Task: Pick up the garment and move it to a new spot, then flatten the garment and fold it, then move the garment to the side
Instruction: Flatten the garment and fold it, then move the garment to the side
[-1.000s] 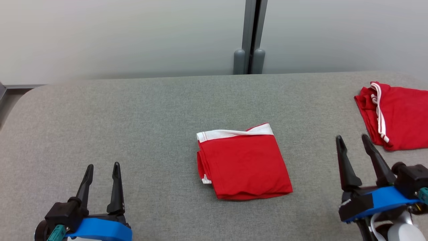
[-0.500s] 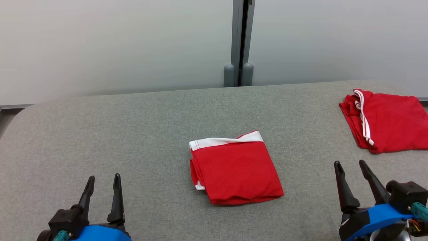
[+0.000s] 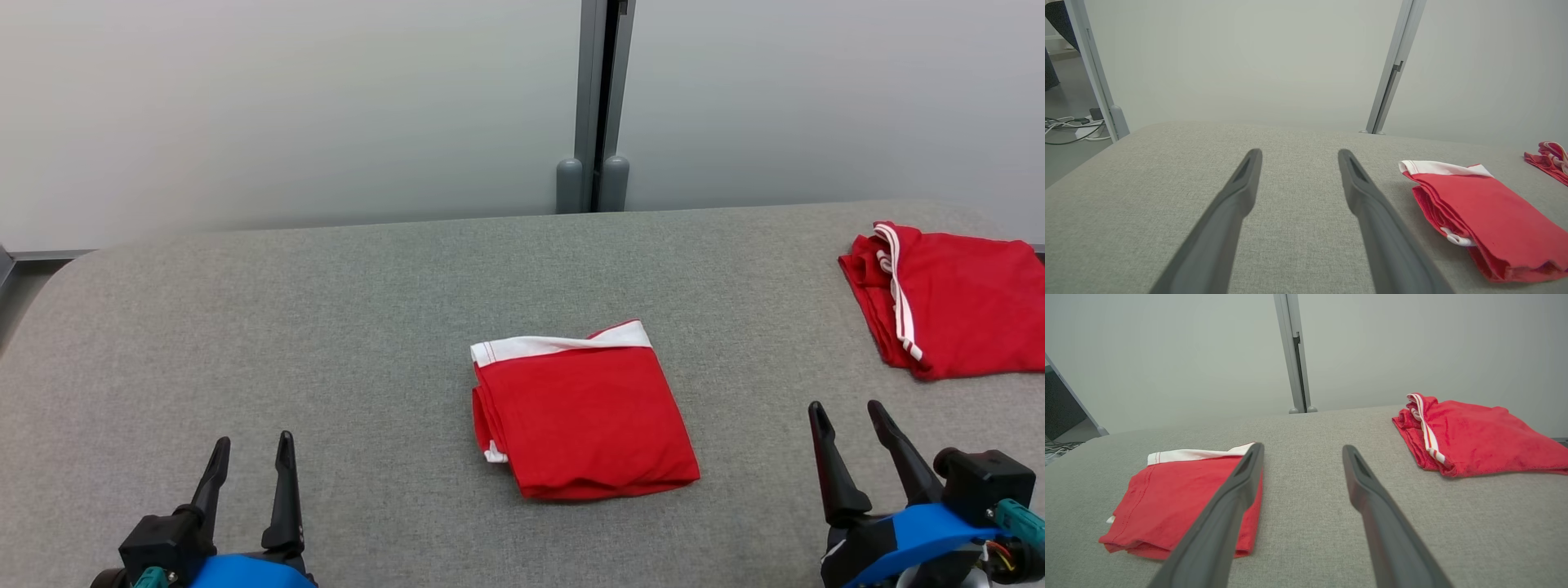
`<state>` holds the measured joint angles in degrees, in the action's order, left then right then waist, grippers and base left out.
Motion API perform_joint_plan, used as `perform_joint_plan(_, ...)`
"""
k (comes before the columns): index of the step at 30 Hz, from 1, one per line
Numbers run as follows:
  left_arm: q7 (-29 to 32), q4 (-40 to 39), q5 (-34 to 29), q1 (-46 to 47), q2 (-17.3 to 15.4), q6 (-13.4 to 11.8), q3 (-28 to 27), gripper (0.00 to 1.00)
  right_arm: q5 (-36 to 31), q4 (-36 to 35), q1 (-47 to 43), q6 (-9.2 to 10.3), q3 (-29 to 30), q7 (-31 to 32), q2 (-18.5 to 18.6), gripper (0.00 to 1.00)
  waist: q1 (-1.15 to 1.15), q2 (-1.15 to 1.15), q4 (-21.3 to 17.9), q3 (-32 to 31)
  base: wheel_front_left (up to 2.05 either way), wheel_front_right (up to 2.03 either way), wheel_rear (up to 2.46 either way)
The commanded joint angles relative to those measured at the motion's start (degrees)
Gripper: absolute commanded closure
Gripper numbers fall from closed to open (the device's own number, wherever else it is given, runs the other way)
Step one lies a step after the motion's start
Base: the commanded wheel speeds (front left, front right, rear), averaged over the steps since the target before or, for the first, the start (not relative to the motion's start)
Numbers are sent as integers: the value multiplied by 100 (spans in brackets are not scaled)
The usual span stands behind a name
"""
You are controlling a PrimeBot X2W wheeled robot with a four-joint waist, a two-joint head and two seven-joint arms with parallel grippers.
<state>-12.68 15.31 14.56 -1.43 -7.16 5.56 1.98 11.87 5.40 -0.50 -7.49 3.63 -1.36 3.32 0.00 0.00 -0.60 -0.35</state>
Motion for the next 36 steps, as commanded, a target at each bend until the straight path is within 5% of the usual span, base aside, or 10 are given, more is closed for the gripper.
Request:
perform_joint_plan(1,15,-39,11,-57,-29,-29,4,0,28,15,32,-1,-6,-11,28,0,0,0,3,5,0,0,0)
perform_joint_plan(21,94,-309,91,41,-20,-141,133,0,-18,-124,431,-1,-78,416,105,0,0,0,130,232,0,0,0)
perform_joint_plan(31,57,-412,69,366,-29,-125,253,0,357,1092,1893,-1,-34,2800,28,0,0,0,460,595,0,0,0)
perform_joint_plan(36,47,-393,49,570,-15,-73,384,0,506,2053,2529,-1,-138,3310,17,0,0,0,697,774,0,0,0)
